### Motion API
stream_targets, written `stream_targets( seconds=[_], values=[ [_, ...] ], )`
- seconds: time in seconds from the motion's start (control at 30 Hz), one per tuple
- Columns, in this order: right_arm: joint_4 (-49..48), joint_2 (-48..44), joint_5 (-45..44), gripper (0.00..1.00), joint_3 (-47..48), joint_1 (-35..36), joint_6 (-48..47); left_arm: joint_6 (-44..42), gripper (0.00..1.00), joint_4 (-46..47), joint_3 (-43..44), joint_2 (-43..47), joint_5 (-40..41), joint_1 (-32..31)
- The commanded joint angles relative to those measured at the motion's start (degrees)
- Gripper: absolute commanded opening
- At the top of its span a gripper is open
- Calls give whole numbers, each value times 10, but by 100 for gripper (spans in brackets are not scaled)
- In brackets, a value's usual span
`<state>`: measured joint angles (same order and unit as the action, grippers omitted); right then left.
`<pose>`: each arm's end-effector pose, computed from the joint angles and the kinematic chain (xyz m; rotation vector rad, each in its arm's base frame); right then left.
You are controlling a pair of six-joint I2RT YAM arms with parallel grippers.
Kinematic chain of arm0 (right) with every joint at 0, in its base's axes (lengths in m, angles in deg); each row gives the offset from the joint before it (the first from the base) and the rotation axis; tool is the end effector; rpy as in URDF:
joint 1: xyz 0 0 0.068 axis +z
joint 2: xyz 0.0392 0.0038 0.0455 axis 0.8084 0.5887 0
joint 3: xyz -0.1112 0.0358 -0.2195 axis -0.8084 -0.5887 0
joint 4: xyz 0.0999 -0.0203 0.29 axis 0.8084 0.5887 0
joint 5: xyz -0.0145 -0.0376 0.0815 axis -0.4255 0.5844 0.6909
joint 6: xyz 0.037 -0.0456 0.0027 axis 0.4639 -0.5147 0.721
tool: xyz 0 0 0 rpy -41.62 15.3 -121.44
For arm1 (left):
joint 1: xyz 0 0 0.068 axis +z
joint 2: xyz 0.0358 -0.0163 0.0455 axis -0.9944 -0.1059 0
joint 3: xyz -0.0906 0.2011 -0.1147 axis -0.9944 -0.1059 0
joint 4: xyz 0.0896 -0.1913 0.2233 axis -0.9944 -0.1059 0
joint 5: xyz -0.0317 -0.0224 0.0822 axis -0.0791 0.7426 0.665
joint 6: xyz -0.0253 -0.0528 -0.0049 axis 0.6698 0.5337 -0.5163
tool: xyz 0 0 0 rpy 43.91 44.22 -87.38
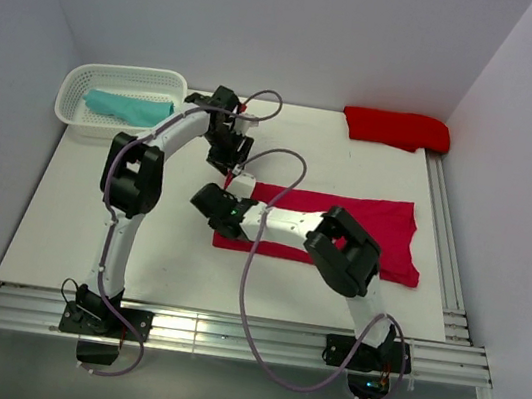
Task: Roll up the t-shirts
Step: Roll the tshirt
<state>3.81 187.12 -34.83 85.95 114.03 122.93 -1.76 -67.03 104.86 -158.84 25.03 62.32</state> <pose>0.2523 0.3951 0.0951 0.1751 2.4047 0.2512 0.4648 -0.2006 0.1574 0.5714 2.8028 -0.6133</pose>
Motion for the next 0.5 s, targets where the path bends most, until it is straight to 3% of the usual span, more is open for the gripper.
stream_targets(
  seconds=[0.0, 0.23, 0.47],
  values=[
    [-159, -40, 126, 9, -88, -22, 29, -33, 62, -19, 54, 17, -60, 7],
    [-407, -93, 226, 8, -257, -70, 106, -59, 66, -35, 51, 59, -129, 41],
    [-644, -72, 302, 8, -391, -108, 206, -95, 68, -15, -56, 90, -194, 81]
  ],
)
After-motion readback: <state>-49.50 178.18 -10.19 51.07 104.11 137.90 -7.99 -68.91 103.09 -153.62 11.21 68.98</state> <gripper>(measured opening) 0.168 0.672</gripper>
